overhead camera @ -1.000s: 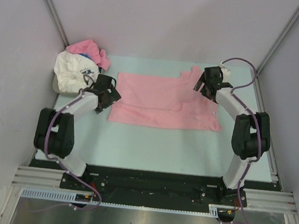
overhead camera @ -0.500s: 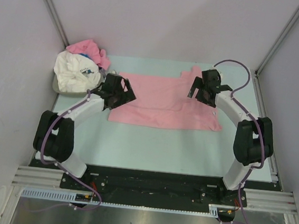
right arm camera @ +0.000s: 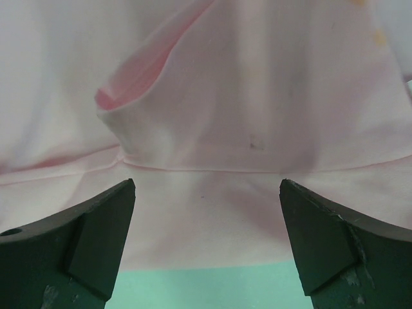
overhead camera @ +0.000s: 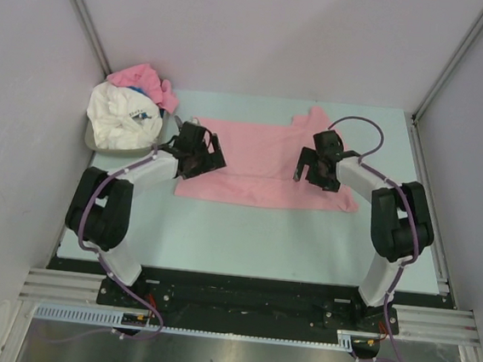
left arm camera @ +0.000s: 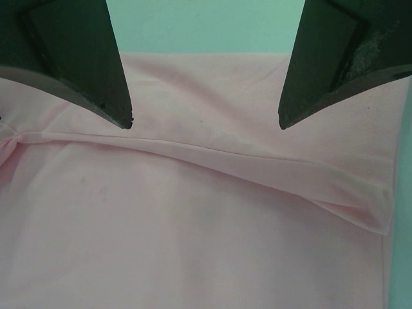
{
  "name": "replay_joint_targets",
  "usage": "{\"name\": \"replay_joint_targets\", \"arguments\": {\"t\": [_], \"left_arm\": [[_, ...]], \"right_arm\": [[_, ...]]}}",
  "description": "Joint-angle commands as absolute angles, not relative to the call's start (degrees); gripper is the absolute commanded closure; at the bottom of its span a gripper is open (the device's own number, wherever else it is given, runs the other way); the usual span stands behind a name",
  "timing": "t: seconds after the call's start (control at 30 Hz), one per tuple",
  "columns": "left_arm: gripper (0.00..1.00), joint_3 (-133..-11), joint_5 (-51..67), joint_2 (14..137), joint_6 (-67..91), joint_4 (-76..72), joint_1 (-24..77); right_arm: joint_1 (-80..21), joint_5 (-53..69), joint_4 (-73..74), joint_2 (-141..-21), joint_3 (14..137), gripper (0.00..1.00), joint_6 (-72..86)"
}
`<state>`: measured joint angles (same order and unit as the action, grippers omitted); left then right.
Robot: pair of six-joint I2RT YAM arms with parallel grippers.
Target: Fold and stack the t-shirts
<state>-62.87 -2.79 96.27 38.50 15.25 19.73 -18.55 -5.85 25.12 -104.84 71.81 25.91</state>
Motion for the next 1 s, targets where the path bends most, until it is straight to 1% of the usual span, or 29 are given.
{"name": "replay_joint_targets", "arguments": {"t": [0.0, 0.27, 0.5, 0.73, 0.97], "left_arm": [[0.00, -59.6, -3.4, 96.9, 38.1, 12.5, 20.8], [0.00, -55.2, -6.9, 98.3, 38.3, 10.5, 22.7], [0.00, -46.9, -10.5, 96.4, 39.7, 8.4, 25.0], [0.00, -38.2, -13.0, 90.4, 42.8, 9.2, 25.8], [0.00, -30.1, -12.8, 80.1, 45.3, 11.9, 27.9]], "right_arm": [[-19.6, -5.3, 22.3, -106.4, 69.4, 0.00, 25.8], [-21.0, -6.1, 21.0, -106.6, 65.0, 0.00, 26.3], [-24.5, -9.1, 22.1, -105.7, 60.1, 0.00, 28.0], [-28.9, -11.5, 24.3, -103.7, 54.1, 0.00, 32.6], [-34.0, -13.9, 27.5, -96.9, 48.4, 0.00, 38.6]]}}
